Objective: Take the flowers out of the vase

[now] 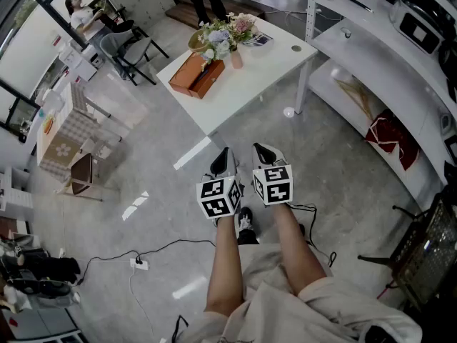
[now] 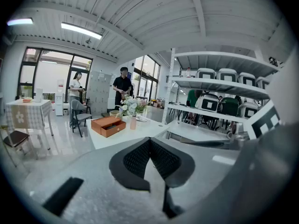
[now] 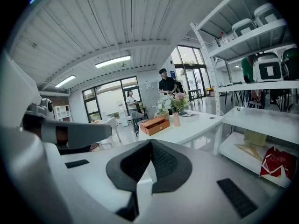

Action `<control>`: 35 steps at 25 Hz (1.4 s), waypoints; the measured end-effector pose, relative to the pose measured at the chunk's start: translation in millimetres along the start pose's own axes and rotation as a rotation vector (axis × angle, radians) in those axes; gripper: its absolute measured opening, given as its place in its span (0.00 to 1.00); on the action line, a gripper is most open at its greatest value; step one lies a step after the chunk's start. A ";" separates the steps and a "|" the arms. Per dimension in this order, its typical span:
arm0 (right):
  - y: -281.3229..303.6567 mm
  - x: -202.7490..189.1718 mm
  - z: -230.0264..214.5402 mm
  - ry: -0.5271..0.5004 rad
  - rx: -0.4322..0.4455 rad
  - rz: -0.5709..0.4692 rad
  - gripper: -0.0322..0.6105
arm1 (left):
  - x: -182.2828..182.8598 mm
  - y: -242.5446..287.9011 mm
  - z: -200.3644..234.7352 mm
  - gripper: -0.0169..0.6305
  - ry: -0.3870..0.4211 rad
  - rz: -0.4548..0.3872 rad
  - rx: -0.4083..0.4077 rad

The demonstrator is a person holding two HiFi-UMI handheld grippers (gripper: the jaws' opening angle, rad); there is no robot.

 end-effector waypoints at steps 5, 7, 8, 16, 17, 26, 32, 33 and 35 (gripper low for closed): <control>27.0 12.4 31.6 0.011 0.010 -0.005 0.06 | 14.8 -7.9 51.3 0.04 0.000 -0.008 -0.028; 36.1 16.2 40.0 0.027 0.017 -0.013 0.06 | 18.5 -5.8 67.6 0.04 -0.005 -0.003 -0.051; 40.4 17.8 43.8 0.029 0.014 -0.018 0.06 | 20.2 -3.9 75.0 0.04 -0.007 0.001 -0.063; 70.7 26.8 63.3 0.092 -0.057 -0.036 0.06 | 35.3 17.9 121.6 0.04 -0.001 0.031 -0.184; 74.7 29.1 64.0 0.098 -0.072 -0.039 0.06 | 36.5 22.3 126.3 0.04 -0.004 0.039 -0.203; 76.2 28.3 49.8 0.136 -0.177 -0.035 0.06 | 32.7 58.5 134.5 0.04 0.028 0.080 -0.364; 81.2 20.6 22.1 0.141 -0.101 -0.049 0.06 | 39.6 85.4 140.8 0.04 0.002 0.014 -0.315; 85.4 20.5 17.0 0.158 -0.097 -0.054 0.06 | 42.7 90.5 142.0 0.04 0.015 0.016 -0.311; 95.4 21.3 7.5 0.206 -0.087 -0.058 0.06 | 48.9 98.9 143.7 0.04 0.047 0.021 -0.306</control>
Point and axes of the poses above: the fingertips, and each gripper's own axes: y forward along the fingers, z to its left, x out of its top, the point moved 9 cm from there along -y, backward along the fingers, and after that the axes turned 15 degrees about -x, right-handed, at the moved point
